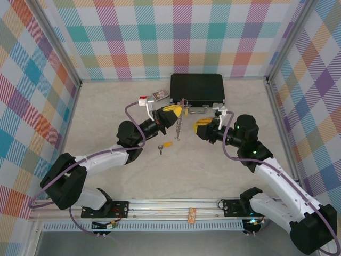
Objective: Put the keys on the keyring
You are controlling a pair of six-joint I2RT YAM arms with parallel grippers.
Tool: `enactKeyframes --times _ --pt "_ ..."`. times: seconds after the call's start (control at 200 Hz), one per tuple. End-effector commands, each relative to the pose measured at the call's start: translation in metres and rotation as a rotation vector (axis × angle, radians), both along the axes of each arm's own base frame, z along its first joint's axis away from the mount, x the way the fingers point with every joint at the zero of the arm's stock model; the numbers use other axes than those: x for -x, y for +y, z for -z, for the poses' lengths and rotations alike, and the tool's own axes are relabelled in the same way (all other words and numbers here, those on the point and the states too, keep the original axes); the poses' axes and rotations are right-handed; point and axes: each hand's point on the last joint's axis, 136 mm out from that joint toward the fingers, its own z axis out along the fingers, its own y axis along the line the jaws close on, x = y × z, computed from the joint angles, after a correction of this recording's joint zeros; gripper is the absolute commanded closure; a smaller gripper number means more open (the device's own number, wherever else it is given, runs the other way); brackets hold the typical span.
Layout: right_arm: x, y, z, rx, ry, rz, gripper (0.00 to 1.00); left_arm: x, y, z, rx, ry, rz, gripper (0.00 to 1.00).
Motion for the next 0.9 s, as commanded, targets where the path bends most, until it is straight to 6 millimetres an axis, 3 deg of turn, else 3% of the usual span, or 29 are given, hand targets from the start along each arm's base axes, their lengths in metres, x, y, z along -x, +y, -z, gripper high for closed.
enactKeyframes --times 0.0,0.34,0.61,0.895 --pt "0.005 0.002 -0.010 -0.029 -0.033 -0.022 0.67 0.008 0.006 -0.033 0.101 -0.023 0.064 1.00" --pt "0.004 0.001 -0.016 -0.044 -0.025 -0.008 0.65 0.012 -0.002 -0.029 0.070 -0.037 0.109 1.00" --pt "0.014 0.002 -0.056 -0.096 -0.034 -0.044 0.67 0.027 -0.011 -0.024 0.003 -0.126 0.194 1.00" --pt "0.022 0.007 -0.082 -0.131 -0.084 -0.103 0.71 0.028 -0.013 -0.020 -0.020 -0.156 0.198 1.00"
